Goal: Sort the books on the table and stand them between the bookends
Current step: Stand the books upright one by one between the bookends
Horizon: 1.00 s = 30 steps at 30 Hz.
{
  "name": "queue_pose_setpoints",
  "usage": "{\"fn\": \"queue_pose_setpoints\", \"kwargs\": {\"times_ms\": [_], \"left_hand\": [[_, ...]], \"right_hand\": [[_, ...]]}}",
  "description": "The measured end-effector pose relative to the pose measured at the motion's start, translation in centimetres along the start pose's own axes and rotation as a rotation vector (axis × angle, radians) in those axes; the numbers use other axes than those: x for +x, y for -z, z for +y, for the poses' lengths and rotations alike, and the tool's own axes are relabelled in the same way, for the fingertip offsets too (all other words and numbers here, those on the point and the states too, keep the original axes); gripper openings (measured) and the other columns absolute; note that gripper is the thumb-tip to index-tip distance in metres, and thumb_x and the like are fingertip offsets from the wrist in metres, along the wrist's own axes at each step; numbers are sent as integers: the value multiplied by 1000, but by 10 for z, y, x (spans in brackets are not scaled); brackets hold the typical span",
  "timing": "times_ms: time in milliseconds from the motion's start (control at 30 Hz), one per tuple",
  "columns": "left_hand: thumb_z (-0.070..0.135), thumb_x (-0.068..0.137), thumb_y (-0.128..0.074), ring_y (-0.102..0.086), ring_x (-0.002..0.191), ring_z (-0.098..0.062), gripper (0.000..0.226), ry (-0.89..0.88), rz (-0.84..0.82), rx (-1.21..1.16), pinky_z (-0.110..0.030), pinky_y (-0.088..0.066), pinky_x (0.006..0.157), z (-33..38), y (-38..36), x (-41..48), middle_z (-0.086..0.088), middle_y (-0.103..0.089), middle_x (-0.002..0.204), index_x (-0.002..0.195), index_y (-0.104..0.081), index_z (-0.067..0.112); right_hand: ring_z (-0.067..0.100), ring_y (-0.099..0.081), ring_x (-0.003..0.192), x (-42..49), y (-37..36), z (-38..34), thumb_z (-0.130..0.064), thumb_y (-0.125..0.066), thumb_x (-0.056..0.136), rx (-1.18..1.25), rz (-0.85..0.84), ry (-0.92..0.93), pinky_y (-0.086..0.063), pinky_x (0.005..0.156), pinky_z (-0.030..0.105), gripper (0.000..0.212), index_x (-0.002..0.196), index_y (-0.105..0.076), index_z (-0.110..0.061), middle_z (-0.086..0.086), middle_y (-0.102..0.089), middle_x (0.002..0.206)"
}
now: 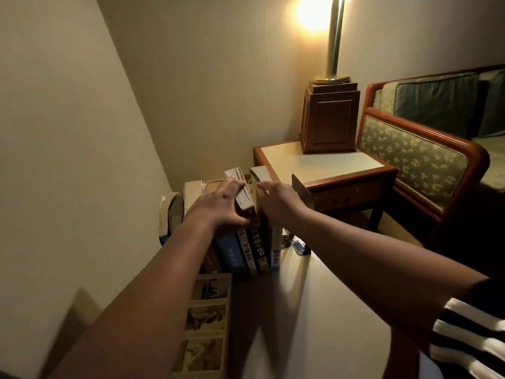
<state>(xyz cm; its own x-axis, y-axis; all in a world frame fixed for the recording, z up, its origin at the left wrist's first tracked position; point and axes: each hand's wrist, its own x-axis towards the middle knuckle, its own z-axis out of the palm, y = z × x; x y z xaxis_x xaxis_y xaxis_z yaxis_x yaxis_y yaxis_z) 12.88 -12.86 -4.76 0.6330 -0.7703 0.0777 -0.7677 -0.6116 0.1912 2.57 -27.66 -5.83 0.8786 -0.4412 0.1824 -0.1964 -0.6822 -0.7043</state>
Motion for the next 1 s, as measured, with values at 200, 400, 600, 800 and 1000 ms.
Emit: {"fn": "queue_pose_setpoints", "kwargs": {"times_ms": [200, 400, 600, 800, 1000], "left_hand": [[36, 69, -78, -36, 140, -29, 99, 2, 2, 14, -52, -40, 107, -3, 0, 1, -1, -21, 161, 151, -23, 31], [47, 70, -79, -36, 140, -30, 101, 2, 12, 2, -55, -40, 107, -2, -1, 0, -1, -23, 161, 151, -21, 30], [57, 78, -70, -11, 147, -39, 99, -12, -80, 159, -61, -25, 114, 2, 2, 0, -4, -5, 165, 152, -5, 49], [53, 73, -76, -17, 147, -34, 91, -35, -40, 138, -54, -21, 117, 3, 2, 2, -9, -14, 163, 150, -27, 43], [79, 53, -52, -22, 146, -34, 101, -119, -41, 139, -54, -24, 117, 4, 12, 13, -16, -31, 154, 136, -48, 22]], "right_hand": [[26, -57, 120, 5, -14, 0, -38, -45, 101, 304, -102, -53, -53, 96, 46, 48, 148, -39, -28, 9, -53, 141], [3, -57, 100, -25, -18, 22, -39, -26, 108, 629, -232, -92, -50, 73, 17, 45, 146, -33, -16, -1, -55, 124], [15, -50, 120, -49, -59, 78, -46, -16, 106, 761, -339, -139, -46, 75, 22, 49, 148, -35, -27, -2, -50, 136], [14, -42, 119, -43, -73, 97, -33, -12, 109, 845, -348, -188, -45, 59, 0, 48, 151, -28, -16, 5, -43, 132], [5, -55, 123, -20, -106, 119, -38, -22, 109, 825, -289, -77, -48, 97, 20, 45, 145, -39, -17, -5, -56, 132]]}}
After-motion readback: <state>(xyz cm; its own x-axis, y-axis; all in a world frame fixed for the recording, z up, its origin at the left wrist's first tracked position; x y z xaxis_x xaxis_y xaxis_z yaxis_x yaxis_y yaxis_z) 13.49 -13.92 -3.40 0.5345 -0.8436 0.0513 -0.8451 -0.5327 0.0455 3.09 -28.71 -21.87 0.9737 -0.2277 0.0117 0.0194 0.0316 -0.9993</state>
